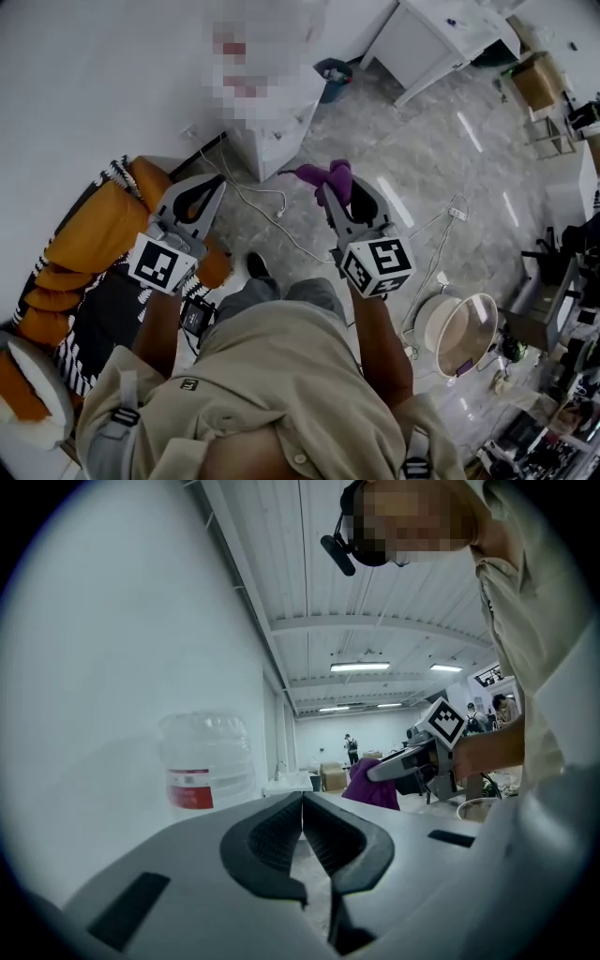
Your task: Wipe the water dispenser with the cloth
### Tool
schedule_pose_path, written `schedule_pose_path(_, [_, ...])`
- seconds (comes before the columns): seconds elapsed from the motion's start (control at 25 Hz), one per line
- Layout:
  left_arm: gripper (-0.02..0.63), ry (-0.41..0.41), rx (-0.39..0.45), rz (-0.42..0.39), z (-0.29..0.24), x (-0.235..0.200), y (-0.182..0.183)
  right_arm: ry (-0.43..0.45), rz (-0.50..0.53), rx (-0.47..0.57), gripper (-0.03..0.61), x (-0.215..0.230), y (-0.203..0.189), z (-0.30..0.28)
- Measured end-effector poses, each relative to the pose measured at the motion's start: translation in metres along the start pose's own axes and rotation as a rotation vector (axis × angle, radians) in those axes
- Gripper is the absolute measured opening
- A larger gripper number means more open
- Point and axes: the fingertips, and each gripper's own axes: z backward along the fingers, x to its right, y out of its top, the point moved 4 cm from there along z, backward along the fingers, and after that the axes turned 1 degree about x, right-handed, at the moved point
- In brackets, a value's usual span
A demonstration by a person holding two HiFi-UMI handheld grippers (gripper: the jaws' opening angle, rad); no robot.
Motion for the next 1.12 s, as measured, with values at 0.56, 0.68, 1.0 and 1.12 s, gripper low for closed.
schedule_pose_path(0.56, [0.02,0.116,-0.063,0.024,-0.017,-0.068,-0.03,0.072,0.019,-0.056,0.146,0.027,-0.011,-0.107])
schedule_pose_path(0.68, [0.02,0.17,-0.078,0.033,-0.018,-0.082,-0.039,0.113,0.06,-0.069,0.146,0.031,-0.016,-0.135])
schedule_pose_path(1.0, [0.02,0.257,-0.172,0.03,-0.05,-0.097,-0.078,0.155,0.325,-0.087,0.147,0.056,-0.052,-0.203])
schedule_pose_path(1.12, [0.02,0.277,-0.186,0.036,-0.065,-0.098,-0.097,0.173,0.38,-0.087,0.147,0.067,-0.077,-0.231])
